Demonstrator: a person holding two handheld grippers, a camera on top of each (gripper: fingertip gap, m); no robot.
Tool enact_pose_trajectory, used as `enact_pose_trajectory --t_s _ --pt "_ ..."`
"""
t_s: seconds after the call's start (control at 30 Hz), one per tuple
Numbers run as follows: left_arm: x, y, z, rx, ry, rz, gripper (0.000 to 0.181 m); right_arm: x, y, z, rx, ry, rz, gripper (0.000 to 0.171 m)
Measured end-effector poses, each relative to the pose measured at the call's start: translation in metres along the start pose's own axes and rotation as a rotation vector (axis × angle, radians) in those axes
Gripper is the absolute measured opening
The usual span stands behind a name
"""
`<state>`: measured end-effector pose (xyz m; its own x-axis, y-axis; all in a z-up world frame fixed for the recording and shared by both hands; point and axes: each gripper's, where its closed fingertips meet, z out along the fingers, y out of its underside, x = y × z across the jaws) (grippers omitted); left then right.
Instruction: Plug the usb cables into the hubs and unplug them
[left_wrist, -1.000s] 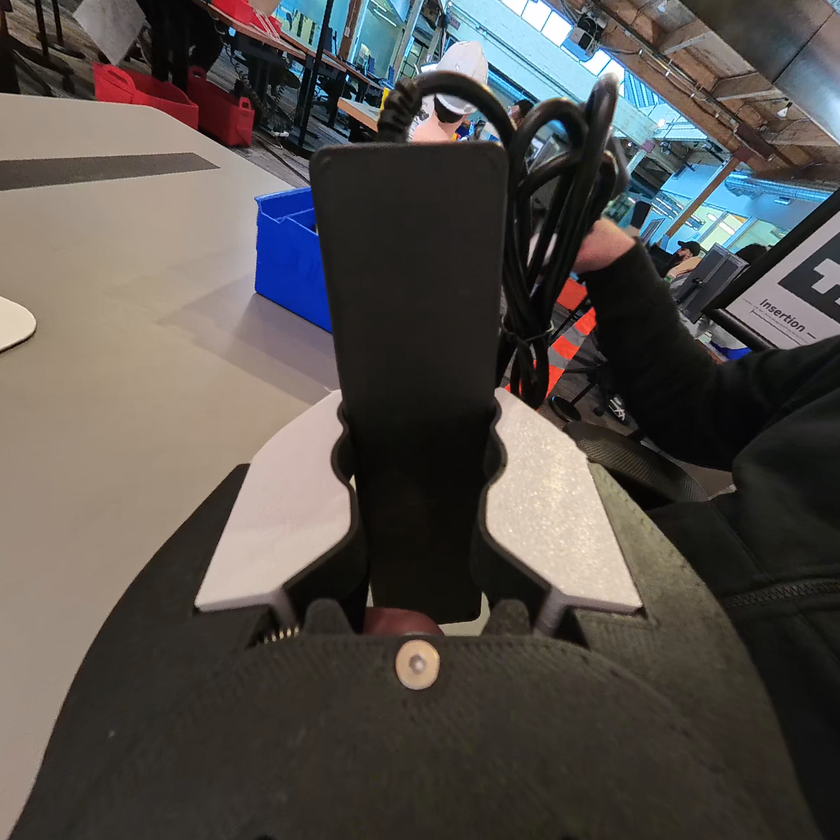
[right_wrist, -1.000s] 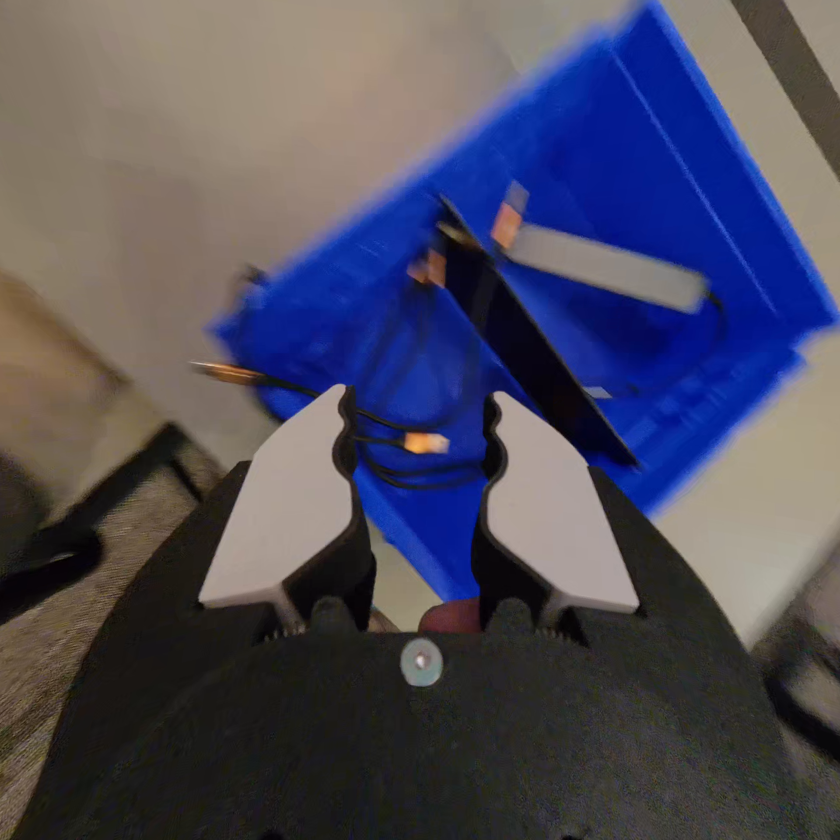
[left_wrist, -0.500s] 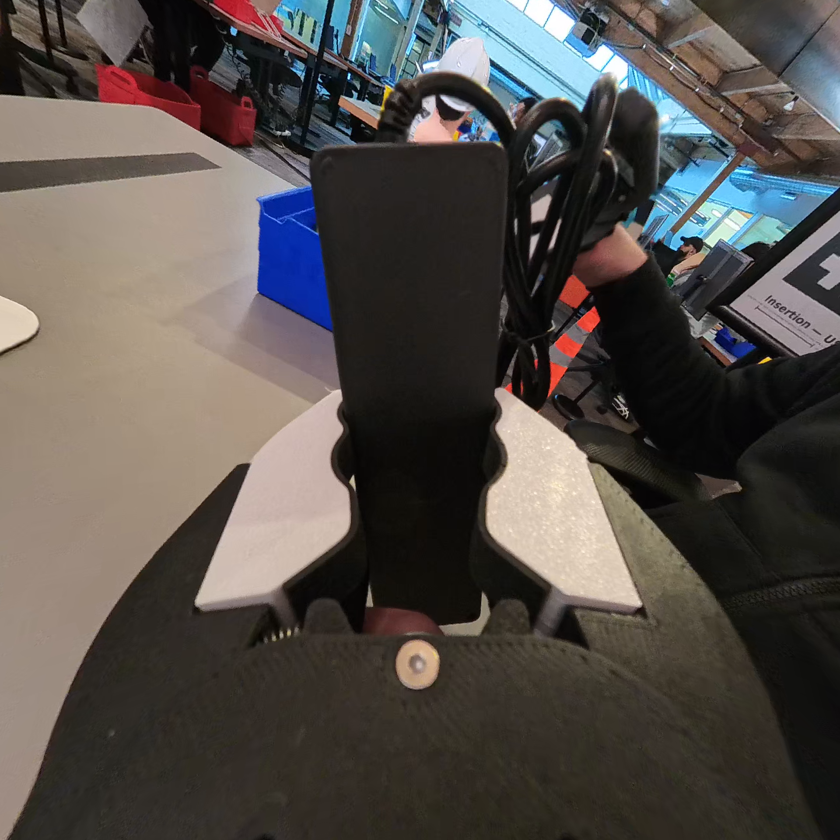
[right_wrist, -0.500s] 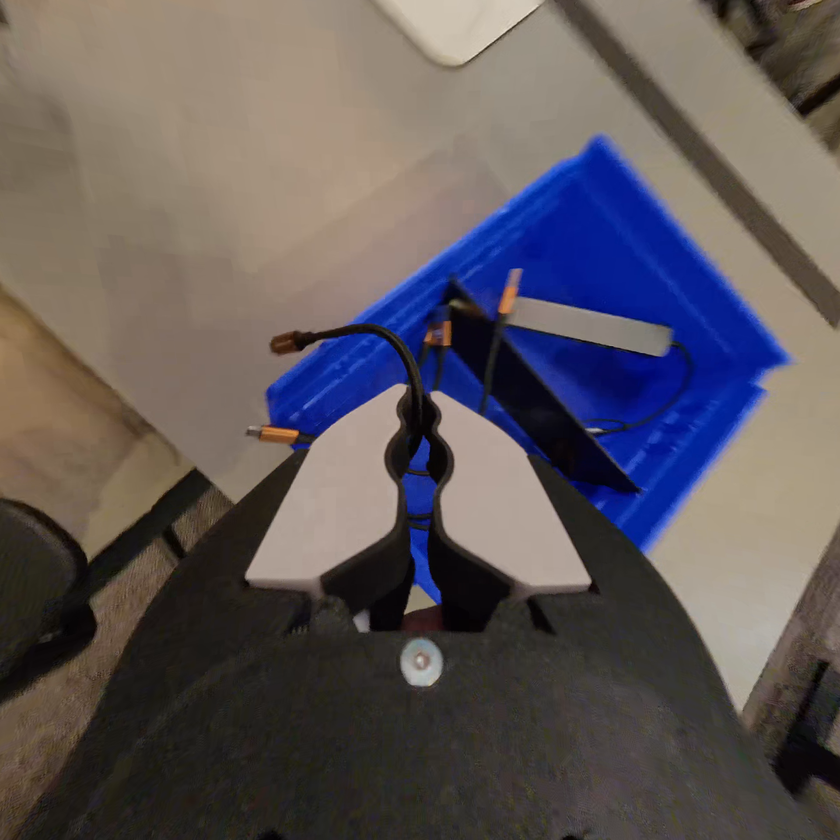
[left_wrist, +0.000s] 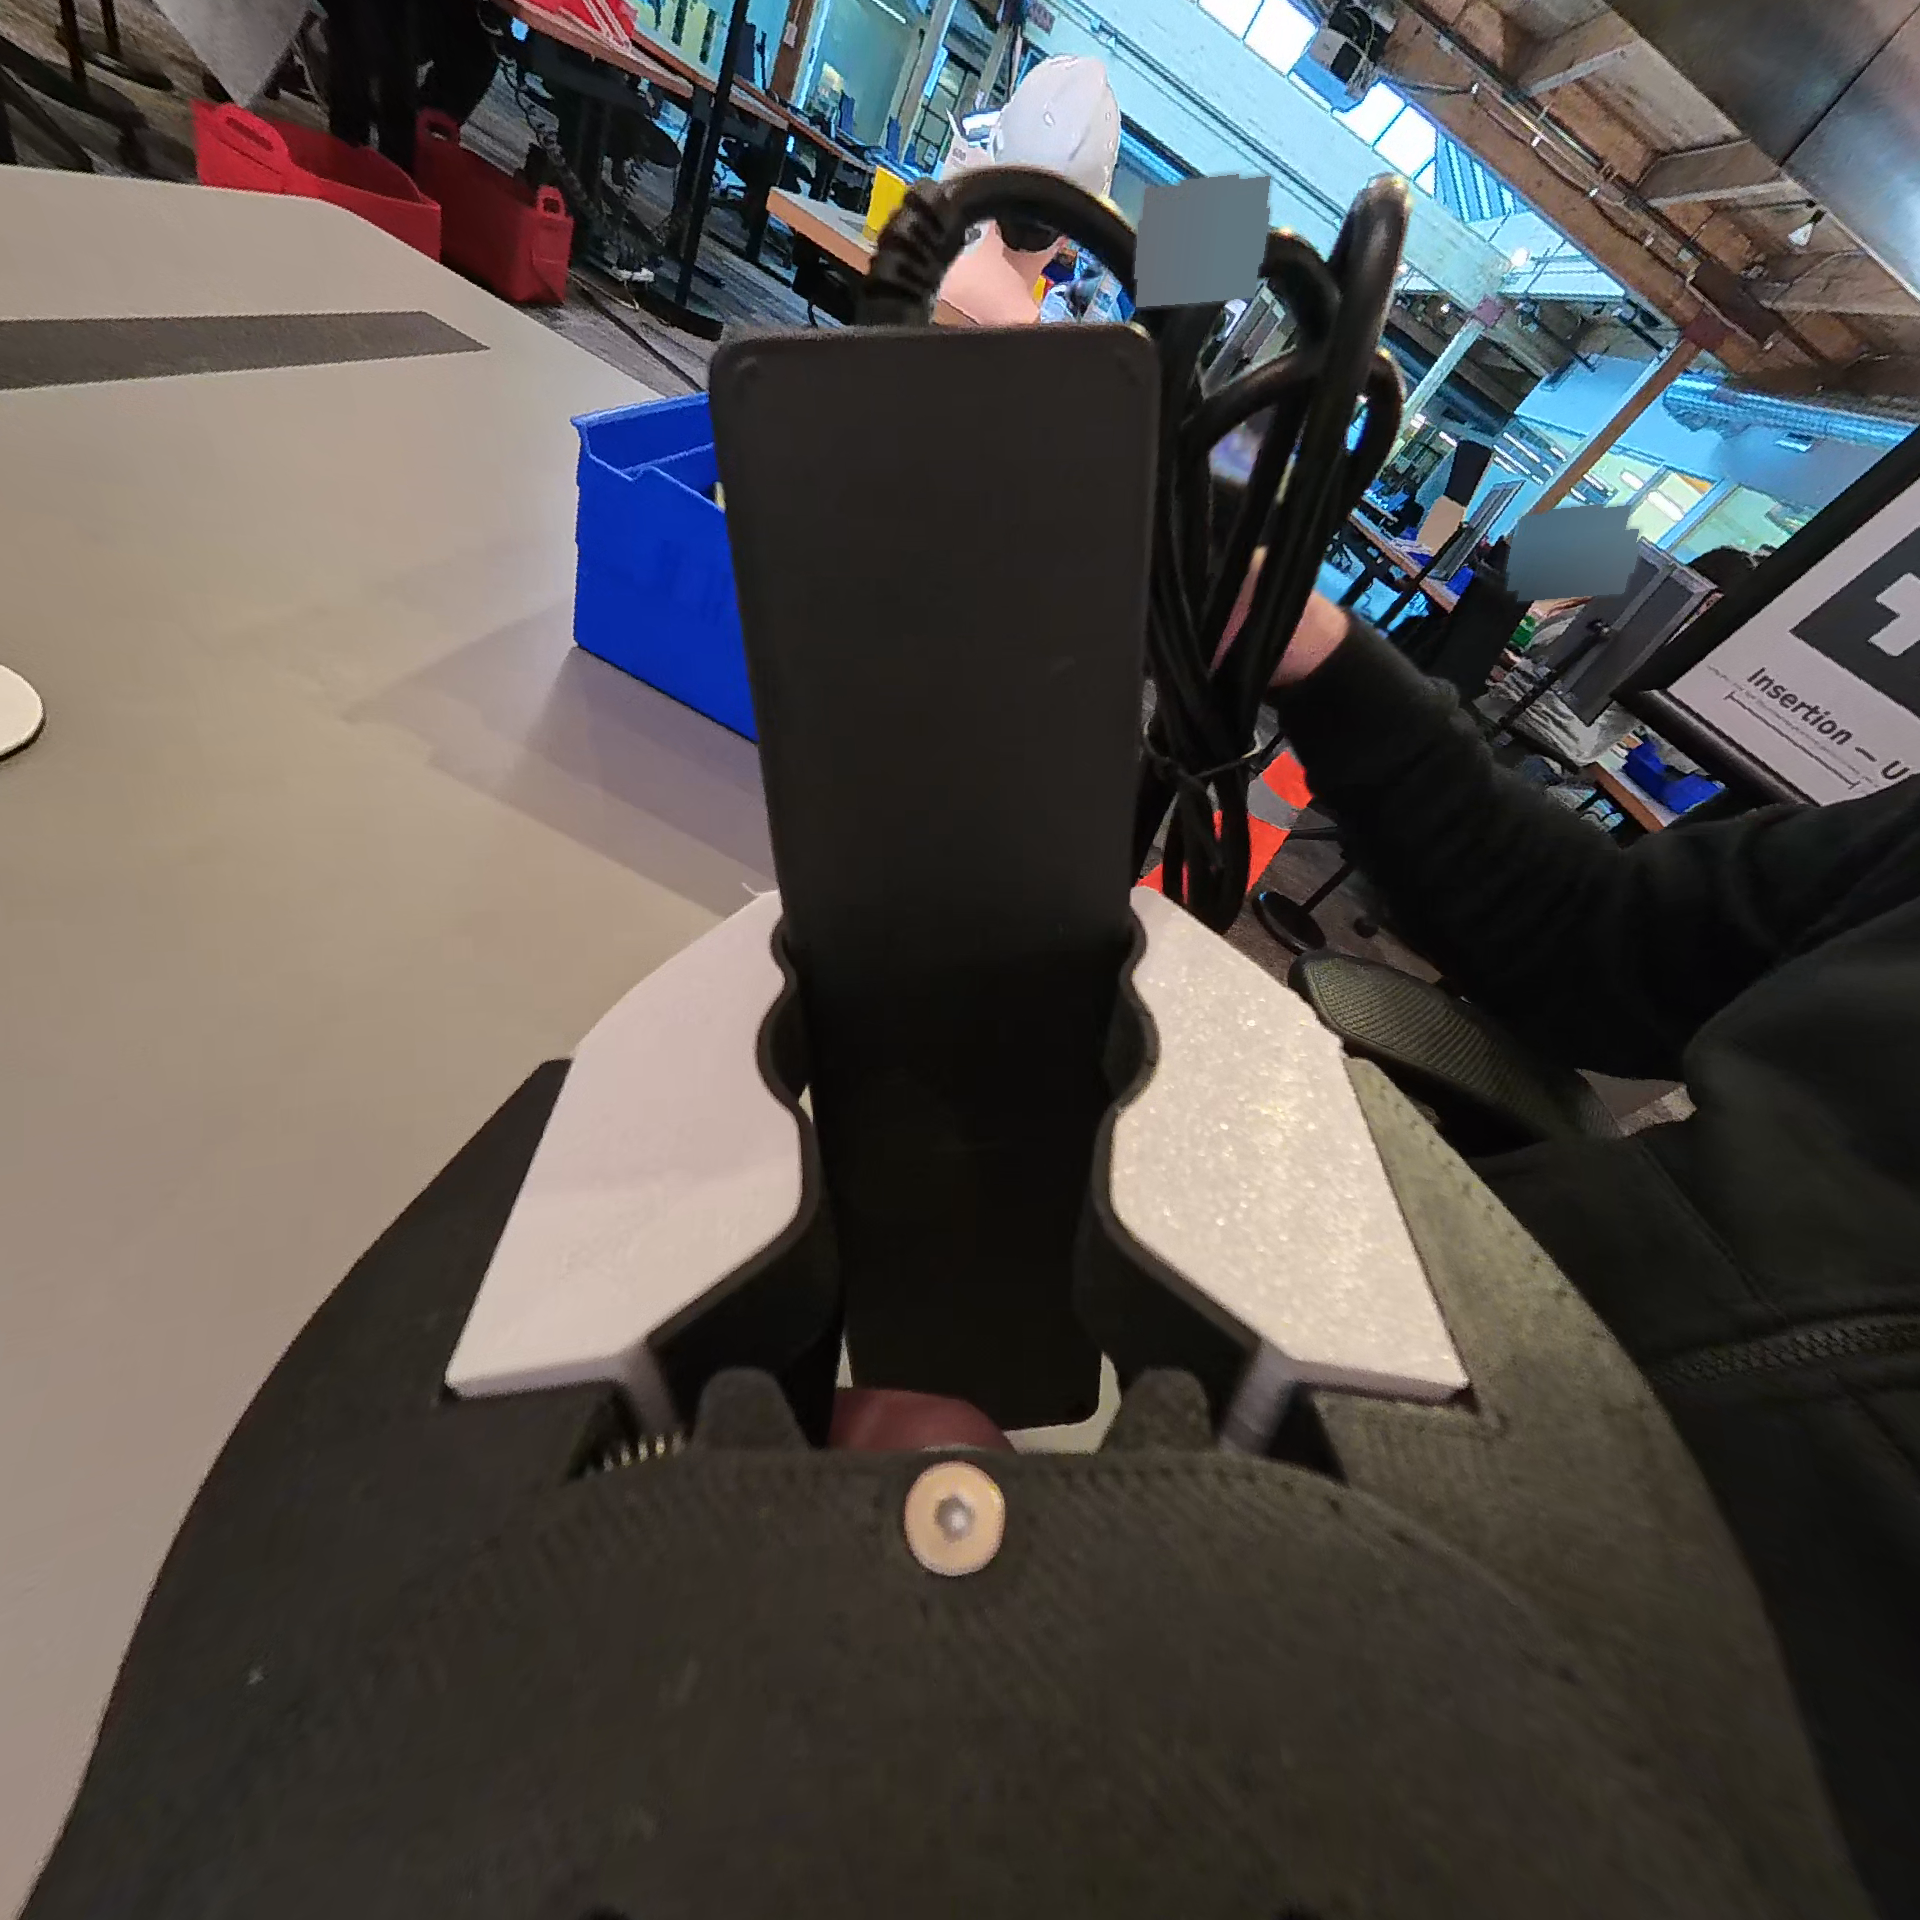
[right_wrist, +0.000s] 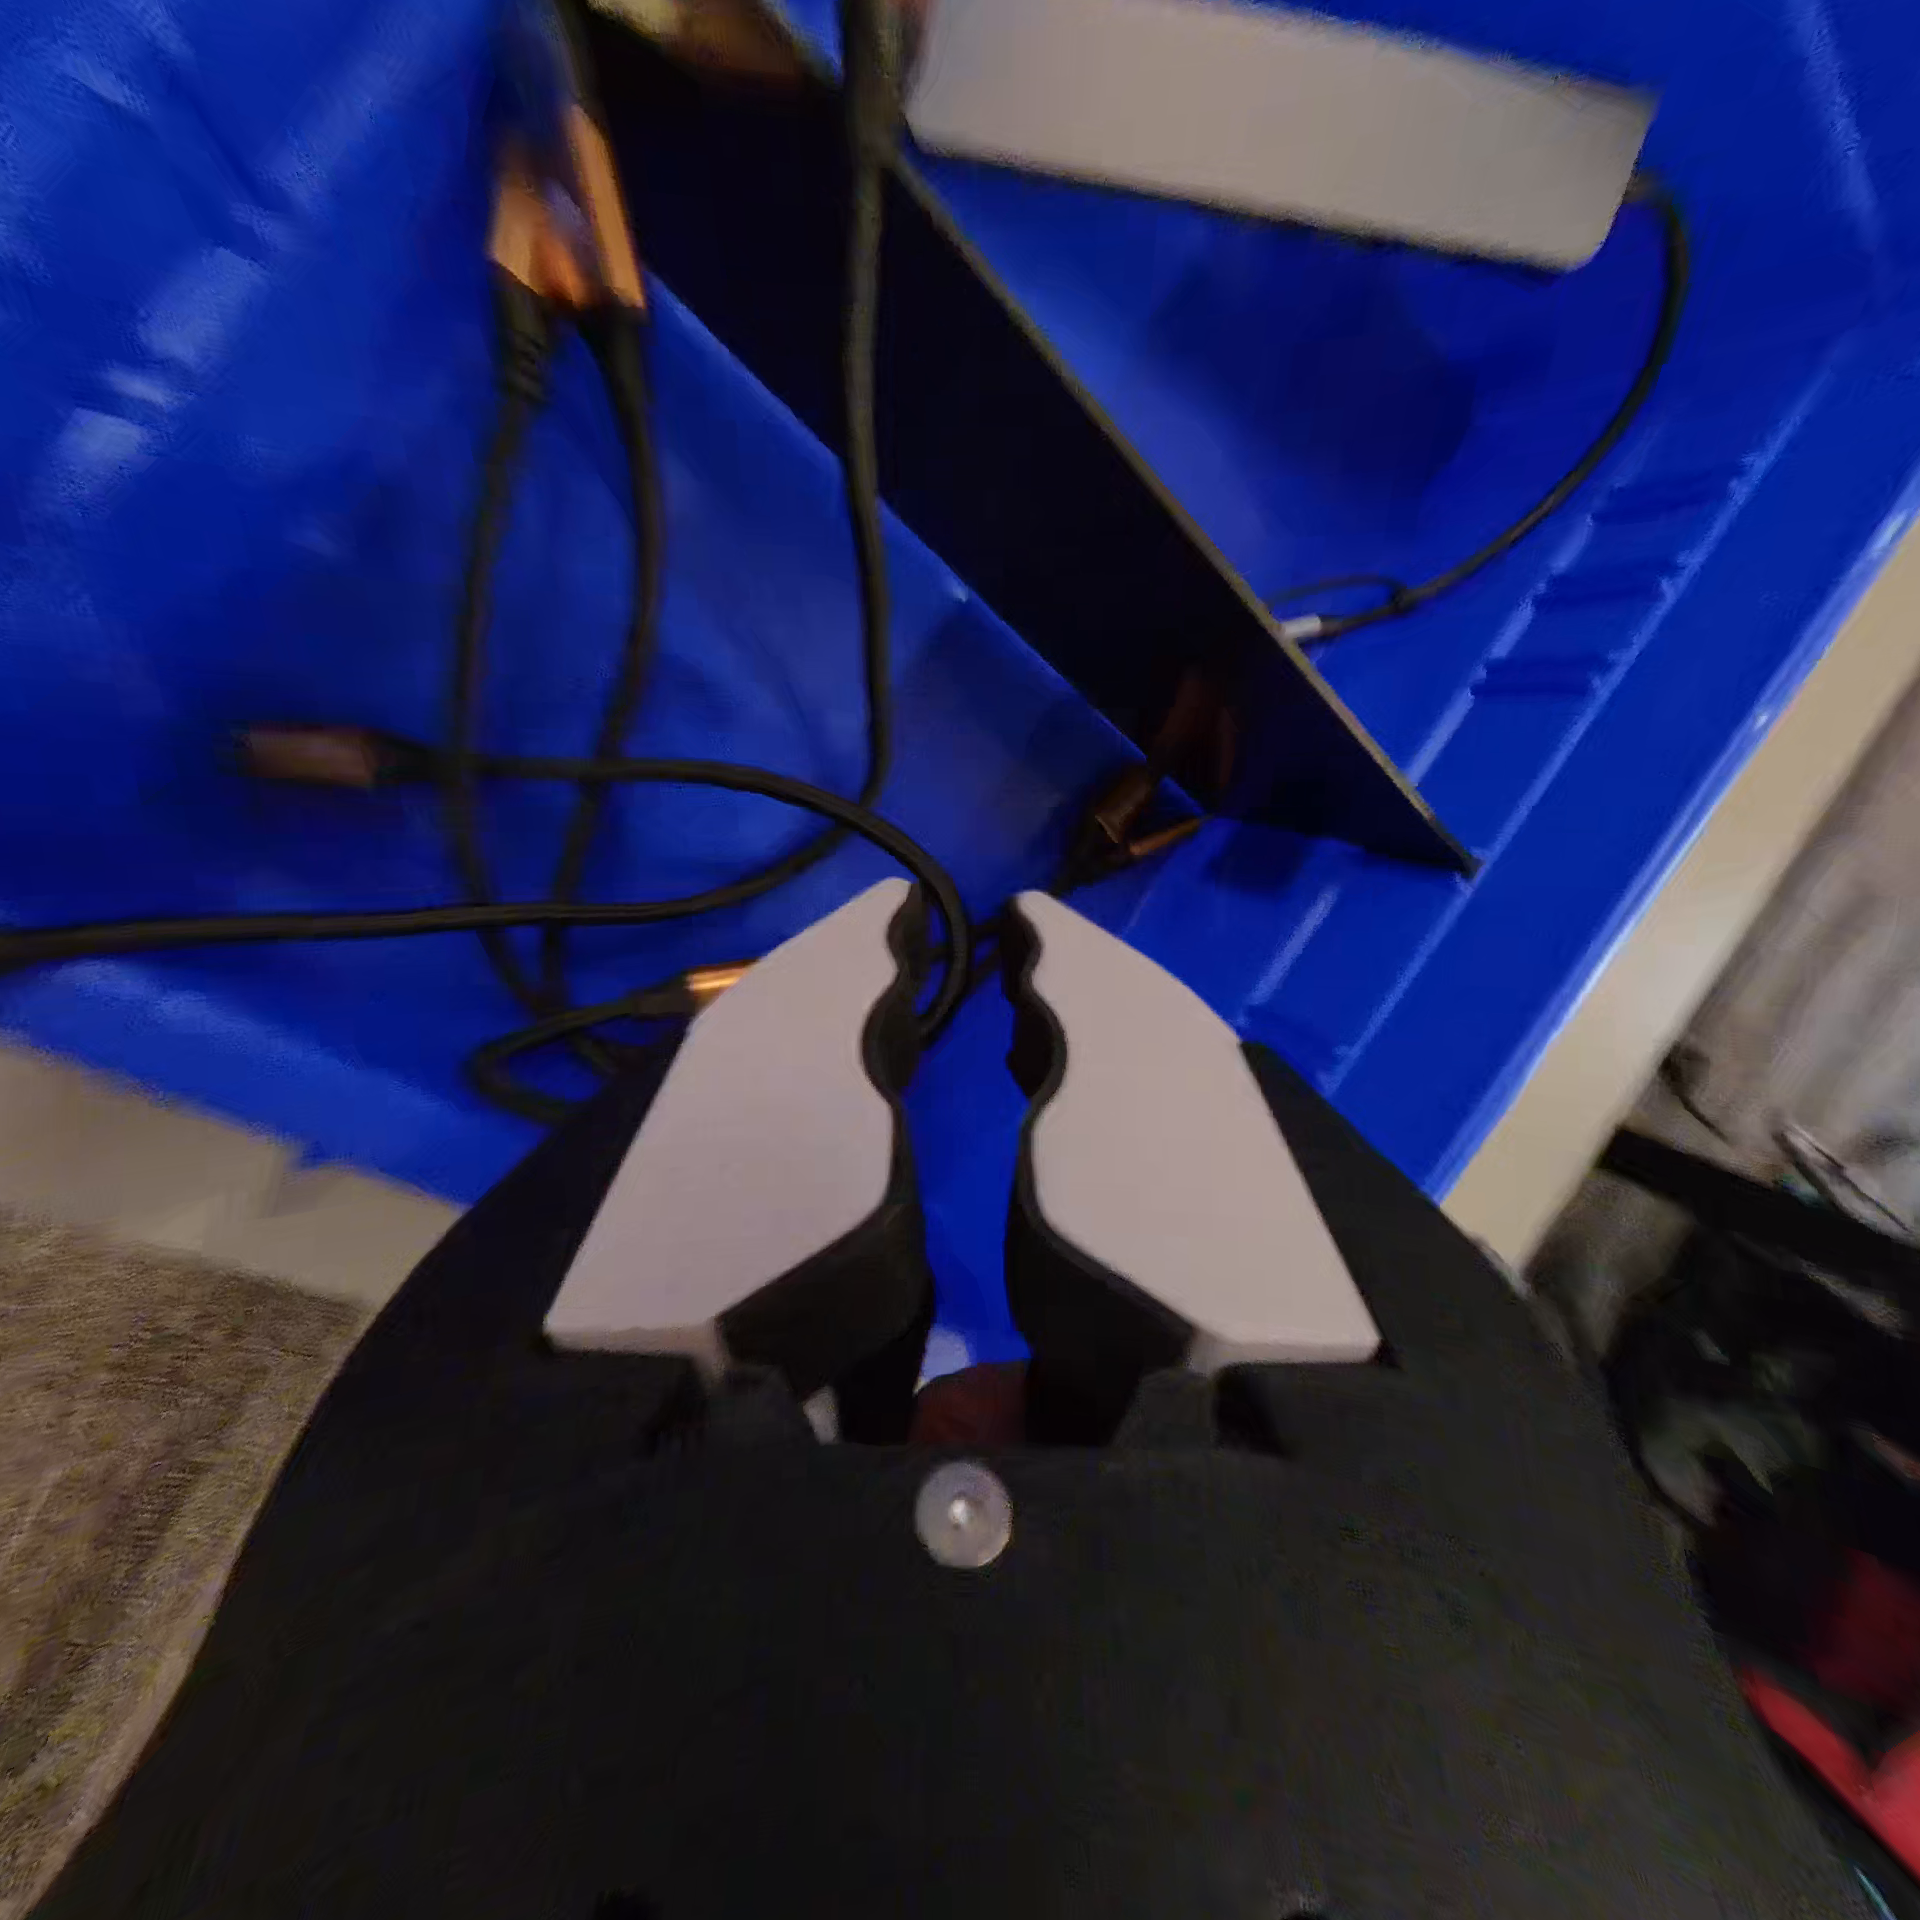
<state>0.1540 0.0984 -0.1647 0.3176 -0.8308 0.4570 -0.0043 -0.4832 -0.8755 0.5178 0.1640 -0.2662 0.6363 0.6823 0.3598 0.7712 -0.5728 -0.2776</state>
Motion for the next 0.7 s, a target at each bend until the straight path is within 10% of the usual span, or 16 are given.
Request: enact_pose_trajectory --t_s 0.03,0.13,0.43,0.7 --pt "0.0 0.001 0.0 -0.002 -0.001 0.0 0.054 0.009 0.007 0.009 -0.066 0.065 -0.003 0.03" --pt "0.0 0.002 0.001 -0.005 -0.002 -0.001 0.054 0.025 0.006 0.007 -0.075 0.15 0.018 0.055" --pt "0.0 0.006 0.009 -0.018 -0.002 0.007 0.055 0.013 -0.063 -0.06 0.203 0.138 -0.044 0.063" --pt "0.009 0.012 0.019 -0.04 0.016 0.039 0.055 -0.123 -0.176 -0.124 0.684 -0.459 -0.133 0.077"
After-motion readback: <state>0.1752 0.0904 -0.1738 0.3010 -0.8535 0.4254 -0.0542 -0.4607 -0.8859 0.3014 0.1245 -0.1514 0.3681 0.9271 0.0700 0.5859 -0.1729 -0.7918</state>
